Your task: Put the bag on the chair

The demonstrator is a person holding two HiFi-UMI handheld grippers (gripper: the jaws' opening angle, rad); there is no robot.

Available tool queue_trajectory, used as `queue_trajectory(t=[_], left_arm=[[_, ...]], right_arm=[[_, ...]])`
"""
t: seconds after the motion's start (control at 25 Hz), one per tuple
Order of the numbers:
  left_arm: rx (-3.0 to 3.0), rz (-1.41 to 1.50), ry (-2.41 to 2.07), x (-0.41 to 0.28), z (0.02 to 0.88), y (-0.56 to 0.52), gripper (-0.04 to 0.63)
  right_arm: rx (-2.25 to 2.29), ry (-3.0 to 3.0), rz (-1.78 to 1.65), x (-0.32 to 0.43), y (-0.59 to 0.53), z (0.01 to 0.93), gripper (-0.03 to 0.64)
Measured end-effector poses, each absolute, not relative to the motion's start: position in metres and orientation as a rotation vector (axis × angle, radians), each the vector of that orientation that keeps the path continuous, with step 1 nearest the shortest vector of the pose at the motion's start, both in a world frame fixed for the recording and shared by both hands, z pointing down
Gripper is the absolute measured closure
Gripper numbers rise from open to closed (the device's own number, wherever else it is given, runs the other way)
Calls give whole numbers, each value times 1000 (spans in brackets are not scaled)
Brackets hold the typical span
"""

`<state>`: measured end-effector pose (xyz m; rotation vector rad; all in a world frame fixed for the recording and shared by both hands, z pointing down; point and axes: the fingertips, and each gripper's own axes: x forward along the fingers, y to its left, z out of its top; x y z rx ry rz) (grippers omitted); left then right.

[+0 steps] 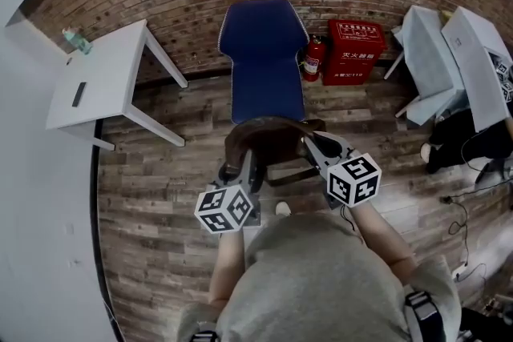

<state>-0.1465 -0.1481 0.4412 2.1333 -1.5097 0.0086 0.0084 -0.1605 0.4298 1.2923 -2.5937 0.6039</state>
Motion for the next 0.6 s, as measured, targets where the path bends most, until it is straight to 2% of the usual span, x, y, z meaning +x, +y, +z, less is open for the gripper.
queue_trajectory(t=[0.6], left_arm=[[2138, 22, -1476, -169, 452, -219, 472]], right_arm=[[1297, -2558, 601, -14, -231, 439, 584]])
